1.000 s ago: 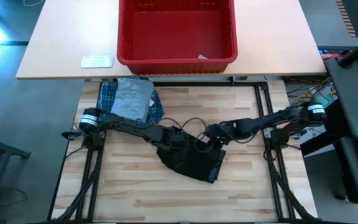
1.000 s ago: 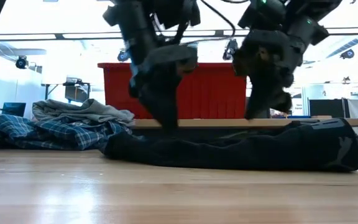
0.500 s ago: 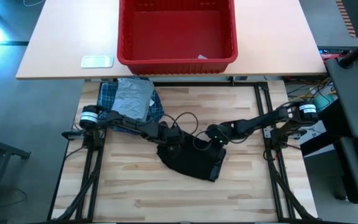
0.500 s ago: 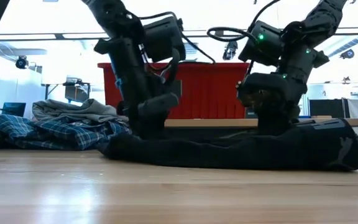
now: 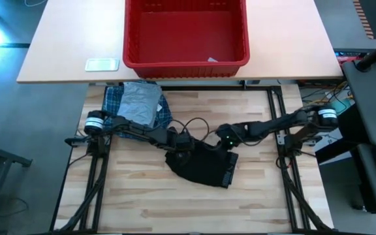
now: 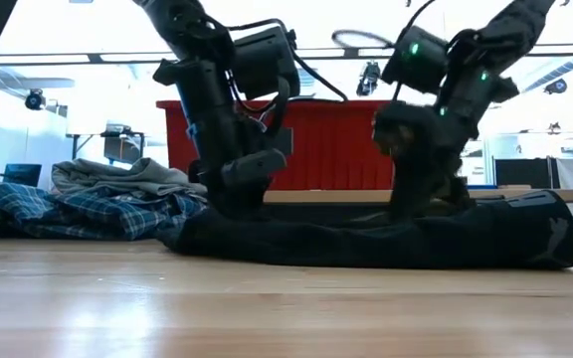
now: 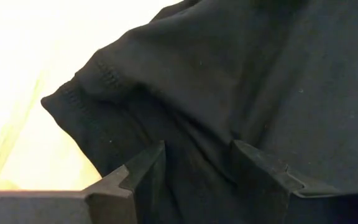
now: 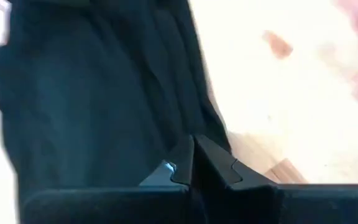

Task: Fold Laundry from Bin
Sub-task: Fold the black underwear

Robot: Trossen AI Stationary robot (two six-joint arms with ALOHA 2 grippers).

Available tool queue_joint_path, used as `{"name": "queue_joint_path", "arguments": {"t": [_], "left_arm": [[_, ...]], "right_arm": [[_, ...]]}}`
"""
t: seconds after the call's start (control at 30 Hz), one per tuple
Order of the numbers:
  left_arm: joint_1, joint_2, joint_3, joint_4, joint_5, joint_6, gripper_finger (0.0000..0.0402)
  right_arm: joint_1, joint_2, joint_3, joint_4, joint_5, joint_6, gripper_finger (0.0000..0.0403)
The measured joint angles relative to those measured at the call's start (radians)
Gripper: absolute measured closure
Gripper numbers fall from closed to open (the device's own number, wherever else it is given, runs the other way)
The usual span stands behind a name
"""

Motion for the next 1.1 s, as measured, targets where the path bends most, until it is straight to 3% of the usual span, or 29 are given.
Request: {"name": "queue_joint_path", "arguments": {"t": [0.13, 0.27, 0.4, 0.67, 0.93, 1.1], "left_arm": [[0.000, 0.002, 0.020, -0.047, -0.017, -0.001, 0.0231], [0.000, 0.001, 0.016, -0.065, -0.021, -0.013, 0.0231], [0.000, -0.003, 0.003, -0.067, -0.026, -0.029, 0.0231], [0.003, -0.014, 0.005, -0.091, -0.026, -0.037, 0.0231], [0.010, -0.072, 0.047, -0.184, -0.078, -0.003, 0.0231], [-0.014, -0.138, 0.045, -0.030, -0.032, 0.092, 0.0231]], "right_arm": [[-0.012, 0.075, -0.002, -0.001, -0.054, -0.025, 0.0394], [-0.024, 0.088, 0.004, -0.054, -0.020, -0.020, 0.0394], [-0.032, 0.002, -0.001, -0.203, 0.106, 0.000, 0.0394], [-0.010, -0.240, -0.003, -0.326, 0.107, 0.006, 0.0394], [0.227, -0.401, -0.063, -0.382, 0.078, 0.190, 0.0394], [0.406, -0.353, -0.140, -0.311, 0.132, 0.309, 0.0394]]}}
